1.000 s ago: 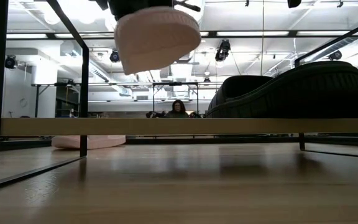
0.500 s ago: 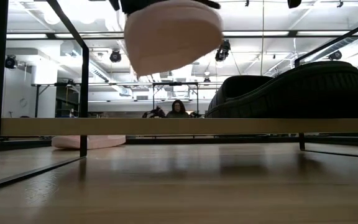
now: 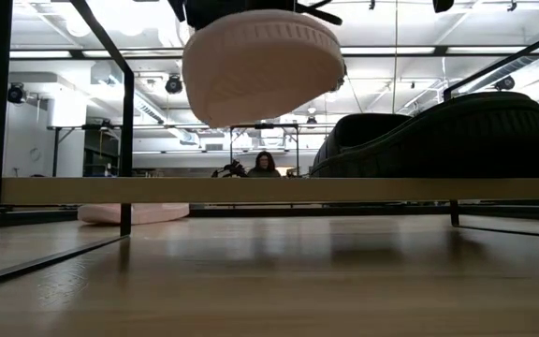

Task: Pick and place slides into the shelf
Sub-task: Put the right pink slide on the shelf

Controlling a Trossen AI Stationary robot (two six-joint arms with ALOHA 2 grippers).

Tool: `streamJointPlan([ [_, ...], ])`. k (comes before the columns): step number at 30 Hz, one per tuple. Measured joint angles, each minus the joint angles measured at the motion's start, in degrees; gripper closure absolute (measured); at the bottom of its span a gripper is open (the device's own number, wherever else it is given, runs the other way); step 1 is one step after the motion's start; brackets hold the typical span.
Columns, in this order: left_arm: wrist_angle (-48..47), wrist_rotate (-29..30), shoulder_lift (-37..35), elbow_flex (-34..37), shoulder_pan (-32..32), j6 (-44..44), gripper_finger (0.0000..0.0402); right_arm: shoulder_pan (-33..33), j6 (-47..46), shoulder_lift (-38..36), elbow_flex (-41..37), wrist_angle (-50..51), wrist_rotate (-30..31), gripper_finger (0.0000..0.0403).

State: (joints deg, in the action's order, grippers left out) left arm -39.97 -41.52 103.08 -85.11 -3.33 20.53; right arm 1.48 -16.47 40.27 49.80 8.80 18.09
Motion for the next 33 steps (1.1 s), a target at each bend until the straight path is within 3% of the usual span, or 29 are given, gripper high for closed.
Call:
streamJointPlan([
  [33, 2.1, -0.1, 6.9, -1.1, -0.5, 0.0, 0.0401, 0.0, 0.5, -0.1, 0.0, 0.9, 0.0, 0.0154],
])
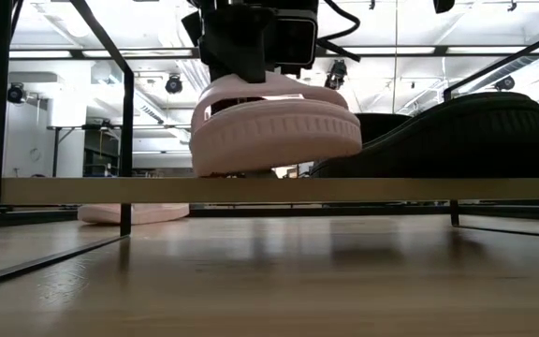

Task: Pick and place slides into the shelf
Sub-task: Put the right pink slide on the shelf

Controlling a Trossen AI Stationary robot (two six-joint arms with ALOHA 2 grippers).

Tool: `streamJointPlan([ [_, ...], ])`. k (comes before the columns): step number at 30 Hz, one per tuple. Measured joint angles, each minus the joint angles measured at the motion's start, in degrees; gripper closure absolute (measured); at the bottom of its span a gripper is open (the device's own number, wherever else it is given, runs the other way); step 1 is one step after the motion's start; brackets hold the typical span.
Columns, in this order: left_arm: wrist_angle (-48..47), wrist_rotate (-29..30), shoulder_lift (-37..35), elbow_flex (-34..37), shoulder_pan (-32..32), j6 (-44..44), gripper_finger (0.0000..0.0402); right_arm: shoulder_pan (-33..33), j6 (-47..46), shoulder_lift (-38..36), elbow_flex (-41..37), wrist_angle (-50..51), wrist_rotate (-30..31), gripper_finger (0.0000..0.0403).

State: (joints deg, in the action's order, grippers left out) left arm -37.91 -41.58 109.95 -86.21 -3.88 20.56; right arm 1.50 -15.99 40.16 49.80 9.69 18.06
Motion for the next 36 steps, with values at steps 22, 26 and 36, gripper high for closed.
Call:
streamJointPlan([
  [22, 3.5, -3.9, 2.5, -0.1, 0.0, 0.1, 0.0401, 0.0, 0.2, 0.0, 0.0, 0.0, 0.0, 0.0154],
  [26, 3.5, -5.6, 4.3, -1.2, 0.1, 0.2, 0.0401, 0.0, 0.2, 0.0, 0.0, 0.2, 0.0, 0.0154],
  [36, 4.8, -6.3, 5.4, -4.2, 0.6, -0.5, 0.0401, 0.0, 0.1, 0.0, 0.0, 0.3, 0.0, 0.0154],
])
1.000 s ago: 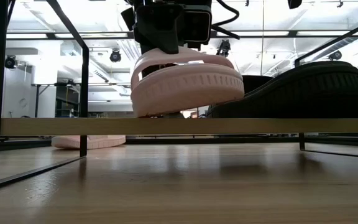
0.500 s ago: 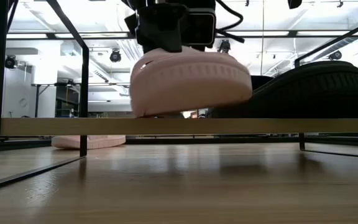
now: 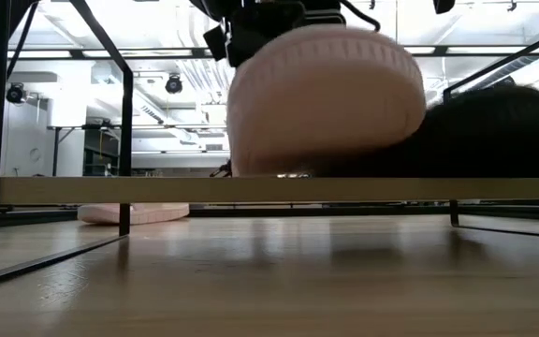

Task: Pick and place slides into the shelf
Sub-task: Put the right pink slide on the shelf

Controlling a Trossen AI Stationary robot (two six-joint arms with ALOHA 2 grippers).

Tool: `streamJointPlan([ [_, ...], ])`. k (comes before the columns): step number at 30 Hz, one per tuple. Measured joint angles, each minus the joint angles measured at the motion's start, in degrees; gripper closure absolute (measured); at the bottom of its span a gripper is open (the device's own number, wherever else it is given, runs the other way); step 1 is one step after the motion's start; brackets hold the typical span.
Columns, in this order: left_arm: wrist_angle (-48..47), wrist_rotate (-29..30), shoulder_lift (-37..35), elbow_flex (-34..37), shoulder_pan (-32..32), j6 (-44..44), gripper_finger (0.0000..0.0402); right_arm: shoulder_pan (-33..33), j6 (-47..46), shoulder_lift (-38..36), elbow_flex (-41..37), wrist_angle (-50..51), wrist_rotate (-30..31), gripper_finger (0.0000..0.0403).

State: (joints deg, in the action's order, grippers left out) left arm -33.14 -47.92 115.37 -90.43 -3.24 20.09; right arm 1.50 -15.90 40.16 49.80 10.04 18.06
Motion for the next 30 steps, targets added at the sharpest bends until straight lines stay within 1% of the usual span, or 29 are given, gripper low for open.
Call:
streamJointPlan([
  [15, 0.1, 0.1, 0.0, 0.7, 0.5, -1.3, 0.0401, 0.0, -0.1, 0.0, 0.0, 0.0, 0.0, 0.0154],
  [17, -0.5, -0.6, 0.0, 0.7, 0.5, -1.1, 0.0401, 0.0, -0.1, 0.0, 0.0, 0.0, 0.0, 0.0154],
  [20, -0.5, -3.2, 0.0, 0.4, 0.6, -0.9, 0.0401, 0.0, -0.1, 0.0, 0.0, 0.0, 0.0, 0.0154],
  [23, -0.8, -3.9, -0.2, 0.4, 0.6, -0.9, 0.0401, 0.0, -0.1, 0.0, 0.0, 0.0, 0.0, 0.0154],
  [30, -4.6, -4.2, -0.2, 0.6, 0.9, -2.6, 0.0401, 0.0, -0.1, 0.0, 0.0, 0.0, 0.0, 0.0154],
])
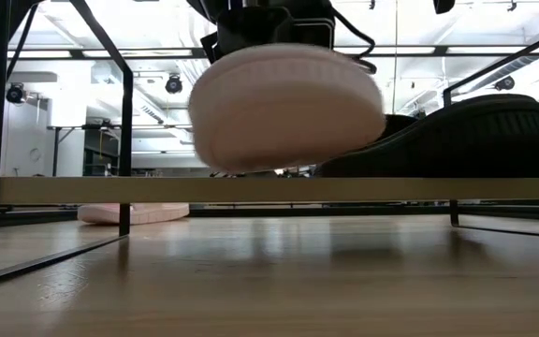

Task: Pick and place slides into the shelf
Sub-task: Put the right pink slide on the shelf

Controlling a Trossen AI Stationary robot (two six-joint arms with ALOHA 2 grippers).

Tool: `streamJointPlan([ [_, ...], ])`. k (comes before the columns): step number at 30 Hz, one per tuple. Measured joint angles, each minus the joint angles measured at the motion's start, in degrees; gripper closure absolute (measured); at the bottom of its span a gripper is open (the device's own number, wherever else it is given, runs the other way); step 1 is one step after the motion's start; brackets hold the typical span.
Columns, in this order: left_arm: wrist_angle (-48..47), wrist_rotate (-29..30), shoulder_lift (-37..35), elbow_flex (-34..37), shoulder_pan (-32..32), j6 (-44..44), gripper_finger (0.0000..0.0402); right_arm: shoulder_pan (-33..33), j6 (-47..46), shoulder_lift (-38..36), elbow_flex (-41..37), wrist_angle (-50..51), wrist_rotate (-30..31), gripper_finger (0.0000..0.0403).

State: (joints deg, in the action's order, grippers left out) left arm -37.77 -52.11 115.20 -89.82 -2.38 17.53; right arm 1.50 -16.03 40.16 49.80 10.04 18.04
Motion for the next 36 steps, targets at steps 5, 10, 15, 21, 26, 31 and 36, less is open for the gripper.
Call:
streamJointPlan([
  [5, 0.2, 0.7, 0.0, -0.3, 0.6, 0.0, 0.0401, 0.0, 0.0, 0.0, 0.0, 0.0, 0.0, 0.0154],
  [10, -0.2, 2.1, 0.0, 0.2, 1.7, 0.0, 0.0401, 0.0, 0.0, 0.0, 0.0, 0.0, 0.0, 0.0154],
  [15, -0.1, 3.2, 0.1, 0.2, 2.1, -0.3, 0.0401, 0.0, 0.0, 0.0, 0.0, 0.0, 0.0, 0.0154],
  [21, 1.0, 3.1, 0.8, 0.2, 2.1, -0.4, 0.0401, 0.0, 0.0, 0.0, 0.0, 0.0, 0.0, 0.0154],
  [26, 3.7, 3.2, 0.8, 0.3, 2.1, -0.4, 0.0401, 0.0, 0.0, 0.0, 0.0, 0.0, 0.0, 0.0154],
  [31, 4.3, 3.3, 0.8, 0.4, 2.2, 0.2, 0.0365, 0.0, 0.0, 0.0, 0.0, 0.0, 0.0, 0.0154],
  [36, 4.5, 4.5, 0.8, 0.4, 2.2, 0.2, 0.0294, 0.0, 0.0, 0.0, 0.0, 0.0, 0.0, 0.0154],
])
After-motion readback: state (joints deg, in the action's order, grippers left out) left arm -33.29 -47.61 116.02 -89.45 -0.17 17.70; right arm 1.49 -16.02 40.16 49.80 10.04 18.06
